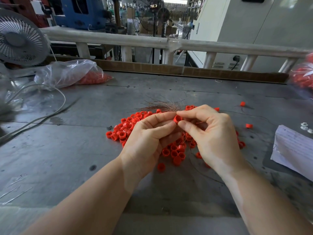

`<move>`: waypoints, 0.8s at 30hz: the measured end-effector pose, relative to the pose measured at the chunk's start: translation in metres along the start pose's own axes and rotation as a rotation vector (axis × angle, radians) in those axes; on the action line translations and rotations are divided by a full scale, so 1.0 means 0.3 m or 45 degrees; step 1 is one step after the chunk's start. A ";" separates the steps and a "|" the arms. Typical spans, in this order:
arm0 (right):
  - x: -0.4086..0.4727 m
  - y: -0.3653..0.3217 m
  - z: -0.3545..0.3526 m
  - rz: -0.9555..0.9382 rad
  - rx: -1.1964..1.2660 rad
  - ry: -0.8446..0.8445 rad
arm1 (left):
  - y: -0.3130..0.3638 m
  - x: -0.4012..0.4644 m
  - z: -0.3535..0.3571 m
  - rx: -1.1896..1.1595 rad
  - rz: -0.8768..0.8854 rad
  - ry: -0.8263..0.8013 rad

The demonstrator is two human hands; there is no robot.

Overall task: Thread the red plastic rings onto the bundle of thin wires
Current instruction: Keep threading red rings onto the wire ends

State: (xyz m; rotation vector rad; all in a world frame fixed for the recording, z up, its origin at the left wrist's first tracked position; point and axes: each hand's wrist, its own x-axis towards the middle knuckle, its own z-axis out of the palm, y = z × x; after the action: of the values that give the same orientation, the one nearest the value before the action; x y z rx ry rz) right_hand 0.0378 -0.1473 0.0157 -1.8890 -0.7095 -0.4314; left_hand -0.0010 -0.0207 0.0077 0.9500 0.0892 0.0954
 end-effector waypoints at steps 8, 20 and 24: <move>0.006 0.001 -0.009 0.073 0.192 -0.023 | 0.006 0.008 -0.006 -0.201 -0.081 -0.010; 0.006 0.010 -0.010 0.032 0.104 -0.015 | 0.012 0.008 -0.004 -0.246 -0.157 -0.057; 0.006 0.009 -0.007 0.011 0.103 -0.025 | 0.013 0.006 -0.001 -0.256 -0.172 -0.066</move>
State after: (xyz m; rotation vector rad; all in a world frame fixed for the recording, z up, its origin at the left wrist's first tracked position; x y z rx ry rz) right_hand 0.0408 -0.1495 0.0157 -1.8215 -0.7210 -0.3735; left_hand 0.0006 -0.0180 0.0107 0.7428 0.0938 -0.0447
